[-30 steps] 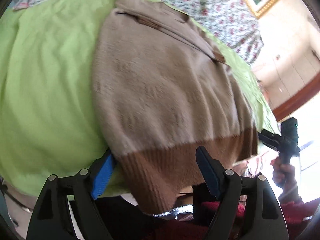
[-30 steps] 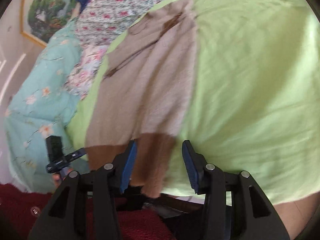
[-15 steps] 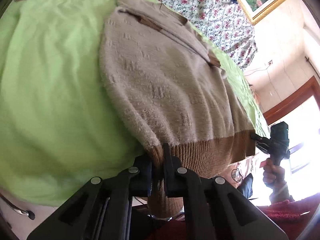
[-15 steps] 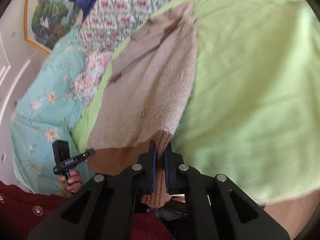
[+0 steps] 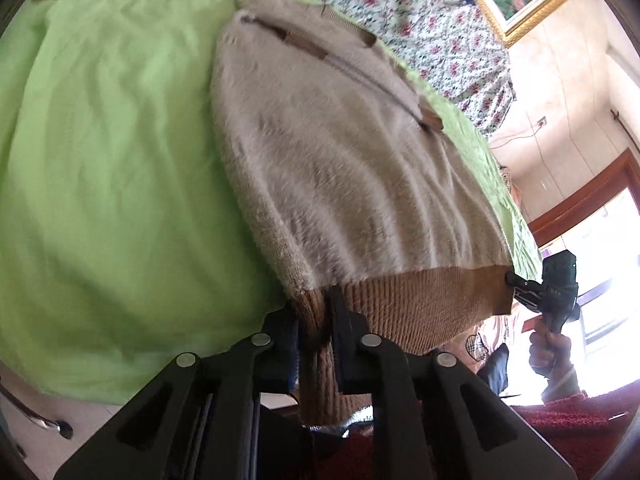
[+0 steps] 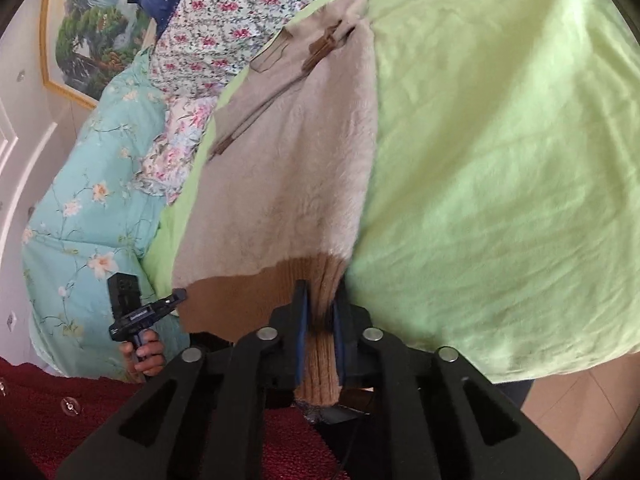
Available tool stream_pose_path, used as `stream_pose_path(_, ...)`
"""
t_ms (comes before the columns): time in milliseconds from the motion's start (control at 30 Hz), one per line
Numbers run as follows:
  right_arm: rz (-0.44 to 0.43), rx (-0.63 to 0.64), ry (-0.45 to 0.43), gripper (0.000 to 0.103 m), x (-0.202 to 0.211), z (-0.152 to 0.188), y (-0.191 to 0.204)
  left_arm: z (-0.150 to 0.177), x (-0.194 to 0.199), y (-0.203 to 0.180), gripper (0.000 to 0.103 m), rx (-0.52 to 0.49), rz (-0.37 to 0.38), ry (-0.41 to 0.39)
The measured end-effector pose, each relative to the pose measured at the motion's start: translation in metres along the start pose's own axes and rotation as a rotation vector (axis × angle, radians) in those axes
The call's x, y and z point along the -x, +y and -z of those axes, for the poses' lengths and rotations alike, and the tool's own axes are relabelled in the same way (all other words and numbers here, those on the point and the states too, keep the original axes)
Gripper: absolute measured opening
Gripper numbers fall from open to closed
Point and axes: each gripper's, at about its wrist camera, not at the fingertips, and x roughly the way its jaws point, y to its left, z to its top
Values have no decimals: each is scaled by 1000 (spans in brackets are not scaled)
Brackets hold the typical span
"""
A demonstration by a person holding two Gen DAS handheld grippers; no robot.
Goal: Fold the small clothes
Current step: 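Grasp the brown ribbed hem with both grippers, then lift the hem with both grippers and fold it toward the collar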
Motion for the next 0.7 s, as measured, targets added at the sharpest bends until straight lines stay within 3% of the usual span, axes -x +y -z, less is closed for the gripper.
stream_pose_path(100,-2,18,11,14,-6,3,3,-1,-2,2,13,10,23,-1)
stream_pose_path(133,-4,29,8,9,-7,5,5,-1,-2,1,10,-2,23,-7)
stream_pose_path(333,-85,-7,-71,8,19,7,4,6,24,-7,6,-43,-5,-86)
stream_pose_path(533,-214,38,-158,8,42,-20,34,-13,63,-24,6,-57,39,-199)
stream_pose_path(700,-242,80,-231,8,54,-56,59,-48,90,-49,6,-102,75,-298)
